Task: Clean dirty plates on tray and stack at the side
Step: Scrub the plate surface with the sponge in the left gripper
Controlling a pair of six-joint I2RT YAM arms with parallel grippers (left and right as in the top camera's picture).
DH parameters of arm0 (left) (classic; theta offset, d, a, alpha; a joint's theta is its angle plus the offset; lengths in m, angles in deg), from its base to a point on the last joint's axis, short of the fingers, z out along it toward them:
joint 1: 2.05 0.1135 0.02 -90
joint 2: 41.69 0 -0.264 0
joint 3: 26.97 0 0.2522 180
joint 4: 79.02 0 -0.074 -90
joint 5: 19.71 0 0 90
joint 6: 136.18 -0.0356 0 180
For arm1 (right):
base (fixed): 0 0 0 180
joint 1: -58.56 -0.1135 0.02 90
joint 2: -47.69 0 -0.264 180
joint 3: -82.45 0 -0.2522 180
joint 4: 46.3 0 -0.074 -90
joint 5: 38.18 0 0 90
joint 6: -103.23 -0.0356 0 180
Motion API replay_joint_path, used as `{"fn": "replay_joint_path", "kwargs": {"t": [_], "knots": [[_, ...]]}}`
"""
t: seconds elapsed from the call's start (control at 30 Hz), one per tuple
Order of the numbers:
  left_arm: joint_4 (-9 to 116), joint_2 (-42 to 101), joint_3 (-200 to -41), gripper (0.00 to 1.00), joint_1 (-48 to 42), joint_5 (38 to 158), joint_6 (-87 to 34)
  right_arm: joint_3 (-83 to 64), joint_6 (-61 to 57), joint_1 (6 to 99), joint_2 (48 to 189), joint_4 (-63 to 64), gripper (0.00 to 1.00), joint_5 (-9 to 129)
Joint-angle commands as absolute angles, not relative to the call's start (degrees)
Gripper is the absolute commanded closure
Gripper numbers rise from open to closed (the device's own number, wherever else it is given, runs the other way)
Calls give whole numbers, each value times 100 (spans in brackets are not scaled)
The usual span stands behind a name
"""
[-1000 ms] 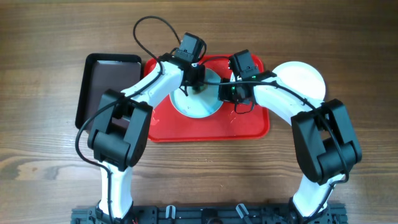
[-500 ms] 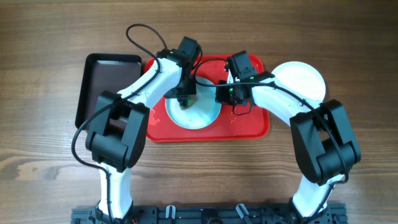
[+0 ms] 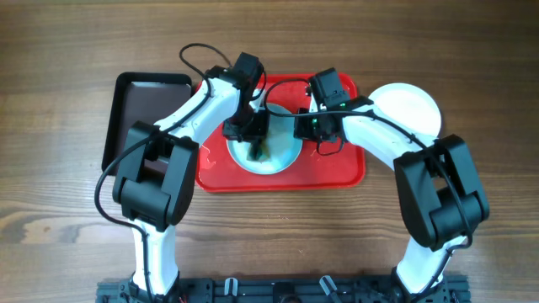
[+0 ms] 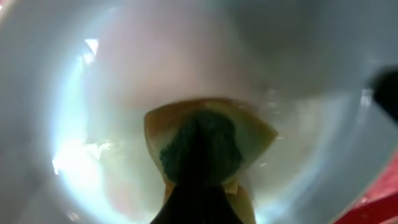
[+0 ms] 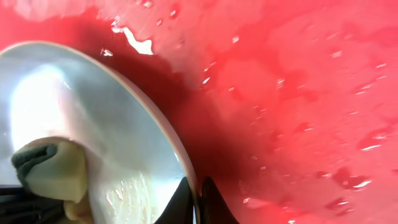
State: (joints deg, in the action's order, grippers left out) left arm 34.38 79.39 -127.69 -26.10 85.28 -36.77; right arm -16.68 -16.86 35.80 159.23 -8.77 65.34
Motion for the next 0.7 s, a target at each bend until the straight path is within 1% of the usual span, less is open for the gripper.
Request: {"fn": "replay_joint_path", "kwargs": {"t": [0.0, 0.13, 0.3, 0.37, 0.43, 0.47, 0.5, 0.53, 0.6, 0.67], "knots": [[4035, 8181, -12614, 96, -2772, 9275, -4147, -1716, -1828, 3591, 16011, -886, 96, 6398], [4684, 8188, -12614, 96, -2772, 9264, -4151, -1716, -1821, 3591, 16011, -871, 96, 6394], [5353, 8188, -12614, 96, -2772, 8418, -4132, -1716, -1824, 3591, 16011, -871, 95, 6394], [5477, 8188, -12614, 96, -2765, 7433, -3854, -1716, -1824, 3591, 16011, -871, 96, 6396], [5429, 8188, -12614, 96, -2765, 6042, -3102, -1716, -1824, 3591, 16011, -871, 96, 6396], [5362, 8188, -12614, 96, -2765, 5529, -2809, -1716, -1826, 3591, 16011, -873, 96, 6394], [5182, 8188, -12614, 96, -2765, 4742, -2350, -1716, -1824, 3591, 16011, -875, 96, 6394], [4997, 8188, -12614, 96, -2761, 4217, -1948, -1716, -1826, 3591, 16011, -877, 96, 6394], [4618, 8188, -12614, 96, -2752, 3732, -1408, -1716, -1828, 3591, 16011, -879, 96, 6394], [4288, 8188, -12614, 96, -2739, 3758, -1183, -1716, -1828, 3591, 16011, -879, 96, 6394]]}}
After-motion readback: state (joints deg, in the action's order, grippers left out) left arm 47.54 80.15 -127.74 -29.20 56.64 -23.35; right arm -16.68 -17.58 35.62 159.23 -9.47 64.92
